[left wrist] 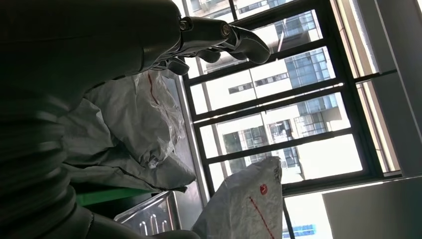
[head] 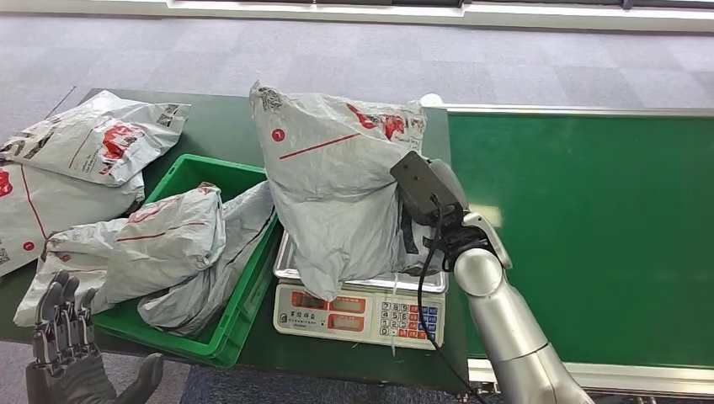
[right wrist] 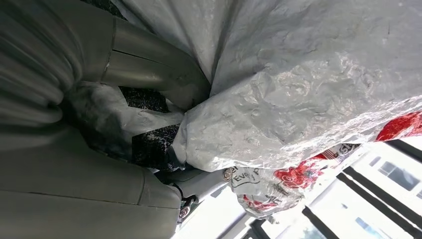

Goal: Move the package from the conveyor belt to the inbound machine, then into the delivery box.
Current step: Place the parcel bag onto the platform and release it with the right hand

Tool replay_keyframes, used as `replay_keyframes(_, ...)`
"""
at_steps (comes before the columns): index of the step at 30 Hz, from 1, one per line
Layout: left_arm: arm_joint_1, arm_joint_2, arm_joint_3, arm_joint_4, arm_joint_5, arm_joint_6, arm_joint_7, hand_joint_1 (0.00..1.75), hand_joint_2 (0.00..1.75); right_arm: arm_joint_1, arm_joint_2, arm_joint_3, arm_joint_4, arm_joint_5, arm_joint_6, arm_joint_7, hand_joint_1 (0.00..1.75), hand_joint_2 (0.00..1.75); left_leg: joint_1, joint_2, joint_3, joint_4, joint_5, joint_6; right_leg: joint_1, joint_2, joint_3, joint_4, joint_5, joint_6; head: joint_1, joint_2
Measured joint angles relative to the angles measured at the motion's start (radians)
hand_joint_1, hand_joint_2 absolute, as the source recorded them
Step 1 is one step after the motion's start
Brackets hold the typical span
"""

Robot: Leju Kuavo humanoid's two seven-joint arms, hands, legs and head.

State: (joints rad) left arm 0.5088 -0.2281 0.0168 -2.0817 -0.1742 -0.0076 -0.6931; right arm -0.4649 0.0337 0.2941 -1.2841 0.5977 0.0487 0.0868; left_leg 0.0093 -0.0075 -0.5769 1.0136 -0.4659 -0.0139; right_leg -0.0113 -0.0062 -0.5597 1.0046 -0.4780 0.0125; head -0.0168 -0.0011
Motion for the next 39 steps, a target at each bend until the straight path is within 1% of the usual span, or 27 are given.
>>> replay_keyframes(3, -0.002, 0.0, 0.001, 0.004, 0.0, -0.008, 0.004, 0.0, 1.75, -0.018, 0.002, 0.011, 0.03, 0.018, 0.016, 0.025, 1.75, 1.75, 0.0, 0.0, -0.001, 0.0, 0.0, 0.0, 0.0, 0.0, -0.001, 0.0, 0.0, 0.0, 0.0, 0.0)
replay_keyframes(8, -0.015, 0.001, 0.008, 0.008, 0.0, -0.058, 0.029, 0.0, 1.75, -0.066, 0.018, 0.044, 0.117, 0.108, 0.068, 0.134, 1.75, 1.75, 0.0, 0.0, -0.001, 0.0, 0.0, 0.0, 0.0, 0.0, -0.001, 0.0, 0.001, 0.0, 0.0, 0.0)
replay_keyframes(9, -0.019, 0.001, 0.01, 0.01, 0.0, -0.068, 0.034, 0.0, 1.75, -0.077, 0.023, 0.051, 0.142, 0.119, 0.074, 0.146, 1.63, 1.75, 0.0, 0.0, -0.001, 0.0, 0.0, 0.0, 0.0, 0.0, -0.001, 0.0, 0.001, 0.0, 0.0, 0.0)
replay_keyframes(10, -0.022, 0.001, 0.013, 0.01, 0.0, -0.078, 0.039, 0.0, 1.75, -0.088, 0.029, 0.057, 0.168, 0.127, 0.079, 0.154, 1.24, 1.75, 0.0, 0.0, -0.001, 0.0, 0.001, 0.0, 0.0, 0.0, -0.001, 0.0, 0.001, 0.0, 0.0, 0.0)
replay_keyframes(12, -0.026, 0.0, 0.019, 0.011, -0.001, -0.091, 0.044, 0.0, 1.75, -0.105, 0.037, 0.068, 0.214, 0.145, 0.084, 0.164, 0.37, 1.75, 0.0, 0.0, -0.001, 0.0, 0.001, -0.001, 0.0, 0.0, -0.001, 0.0, 0.001, -0.001, 0.0, 0.0)
replay_keyframes(13, -0.026, -0.002, 0.024, 0.011, -0.002, -0.096, 0.045, 0.0, 1.75, -0.111, 0.04, 0.074, 0.234, 0.156, 0.086, 0.167, 0.05, 1.75, 0.0, 0.0, -0.001, 0.0, 0.001, -0.001, 0.001, 0.0, -0.001, 0.0, 0.001, -0.001, 0.0, 0.0)
replay_keyframes(14, -0.026, -0.005, 0.031, 0.01, -0.002, -0.099, 0.046, 0.0, 1.75, -0.117, 0.044, 0.08, 0.252, 0.166, 0.089, 0.166, 0.0, 1.75, 0.0, 0.0, -0.001, 0.0, 0.001, -0.001, 0.001, 0.001, -0.001, 0.0, 0.001, -0.001, 0.0, 0.0)
replay_keyframes(18, -0.021, -0.021, 0.06, 0.001, -0.005, -0.107, 0.045, 0.0, 1.75, -0.129, 0.062, 0.1, 0.303, 0.174, 0.105, 0.137, 0.0, 1.75, 0.0, 0.001, -0.002, 0.0, 0.001, -0.001, 0.0, 0.001, -0.002, 0.0, 0.001, -0.001, 0.0, 0.0)
replay_keyframes(23, -0.02, -0.032, 0.08, -0.004, -0.006, -0.108, 0.043, 0.0, 1.75, -0.137, 0.075, 0.11, 0.33, 0.171, 0.113, 0.127, 0.0, 1.75, 0.0, 0.0, -0.002, 0.0, 0.001, -0.001, 0.0, 0.001, -0.003, 0.0, 0.001, -0.001, 0.0, 0.0)
replay_keyframes(31, -0.018, -0.038, 0.085, -0.007, -0.063, -0.094, 0.012, 0.0, 1.75, -0.145, 0.095, 0.126, 0.361, 0.107, 0.233, 0.053, 0.0, 1.75, 0.0, 0.001, -0.002, 0.0, 0.001, -0.001, 0.001, 0.001, -0.003, 0.0, 0.001, -0.001, 0.0, 0.0)
replay_keyframes(34, -0.019, -0.038, 0.084, -0.014, -0.102, -0.084, 0.007, 0.0, 1.75, -0.144, 0.102, 0.135, 0.367, 0.085, 0.25, 0.032, 0.0, 1.75, 0.0, 0.001, -0.002, 0.0, 0.001, -0.001, 0.001, 0.001, -0.003, 0.0, 0.001, -0.001, 0.0, 0.0)
replay_keyframes(37, -0.021, -0.033, 0.075, -0.019, -0.139, -0.073, 0.004, 0.0, 1.75, -0.138, 0.105, 0.136, 0.363, 0.03, 0.257, -0.019, 0.0, 1.75, 0.0, 0.001, -0.002, 0.0, 0.001, -0.001, 0.0, 0.001, -0.004, 0.0, 0.001, -0.001, 0.0, 0.0)
replay_keyframes(39, -0.025, -0.018, 0.054, -0.019, -0.18, -0.053, 0.004, 0.0, 1.75, -0.117, 0.102, 0.136, 0.336, -0.017, 0.255, -0.066, 0.0, 1.75, 0.0, 0.001, -0.001, 0.0, 0.001, -0.001, 0.0, 0.001, -0.004, 0.0, 0.001, -0.001, 0.0, 0.0)
